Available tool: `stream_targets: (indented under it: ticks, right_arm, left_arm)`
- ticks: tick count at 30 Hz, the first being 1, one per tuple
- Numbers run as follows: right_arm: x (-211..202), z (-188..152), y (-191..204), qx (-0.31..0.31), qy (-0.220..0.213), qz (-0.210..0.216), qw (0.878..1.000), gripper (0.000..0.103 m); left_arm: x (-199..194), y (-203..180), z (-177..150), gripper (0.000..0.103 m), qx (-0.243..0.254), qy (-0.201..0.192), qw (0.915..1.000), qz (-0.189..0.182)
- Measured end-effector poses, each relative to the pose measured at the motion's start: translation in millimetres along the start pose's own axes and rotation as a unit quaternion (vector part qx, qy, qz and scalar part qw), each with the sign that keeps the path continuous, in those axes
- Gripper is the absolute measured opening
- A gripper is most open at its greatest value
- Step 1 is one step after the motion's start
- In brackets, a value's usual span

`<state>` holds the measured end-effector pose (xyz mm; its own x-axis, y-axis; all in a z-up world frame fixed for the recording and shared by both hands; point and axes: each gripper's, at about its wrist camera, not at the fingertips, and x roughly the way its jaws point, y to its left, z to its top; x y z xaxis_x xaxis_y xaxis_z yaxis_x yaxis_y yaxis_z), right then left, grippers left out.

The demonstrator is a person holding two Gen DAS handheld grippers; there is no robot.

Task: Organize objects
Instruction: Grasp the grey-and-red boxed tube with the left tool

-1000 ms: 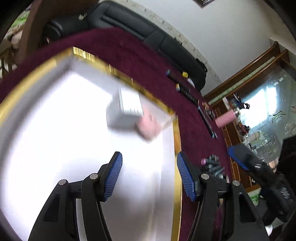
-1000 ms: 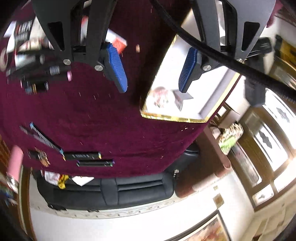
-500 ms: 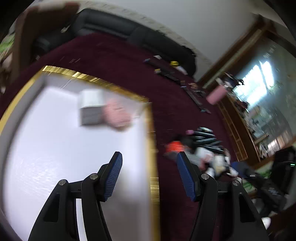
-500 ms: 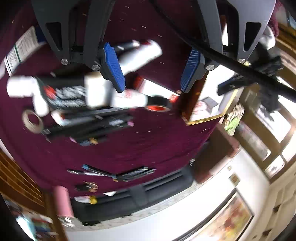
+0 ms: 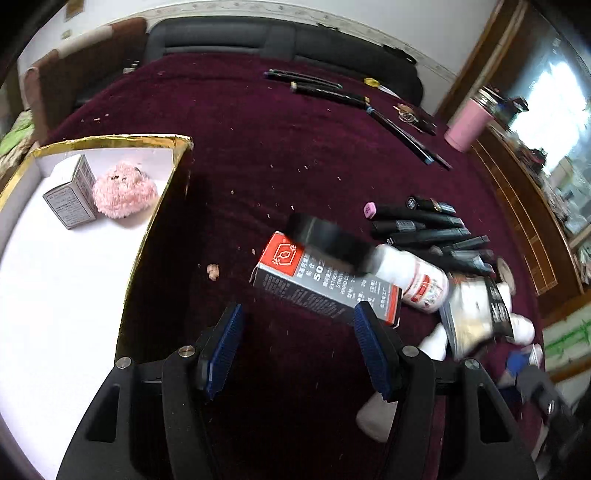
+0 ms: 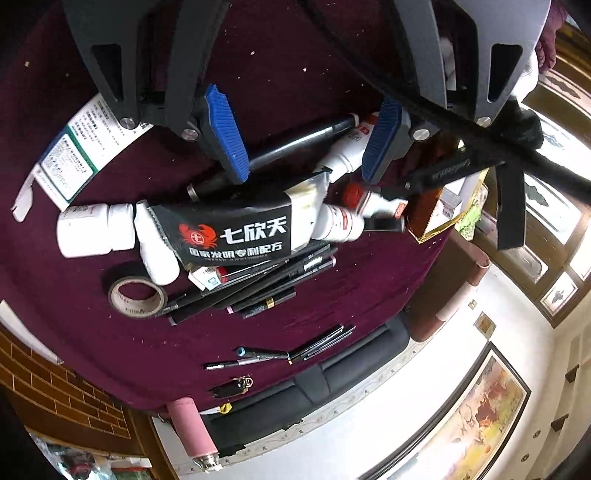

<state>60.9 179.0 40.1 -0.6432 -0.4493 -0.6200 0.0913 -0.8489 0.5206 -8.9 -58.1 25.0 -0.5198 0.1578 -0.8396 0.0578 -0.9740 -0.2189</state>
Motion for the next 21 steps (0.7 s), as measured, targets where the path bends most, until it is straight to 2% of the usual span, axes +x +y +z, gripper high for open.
stream_targets:
  ticks: [3, 8, 13, 16, 21]
  right_arm:
    - [3, -3, -4, -0.004, -0.006, 0.0, 1.0, 0.064]
    - [5, -5, -7, -0.009, -0.005, 0.015, 1.0, 0.064]
    - [8, -7, -5, -0.019, -0.003, 0.022, 1.0, 0.064]
    - [8, -8, -4, -0.021, -0.003, 0.024, 0.999, 0.064]
    - [6, -9, -6, -0.017, -0.007, 0.028, 0.999, 0.065]
  left_arm:
    - [6, -15, 11, 0.056, 0.012, -0.009, 0.9992, 0.037]
    - [-1, -20, 23, 0.056, 0.004, -0.02, 0.9992, 0.035]
    - [14, -23, 32, 0.058, 0.014, -0.006, 0.9976, 0.068]
    - [26, -43, 40, 0.063, 0.041, -0.01, 0.9936, 0.105]
    - [31, -57, 35, 0.072, 0.114, -0.028, 0.9837, 0.136]
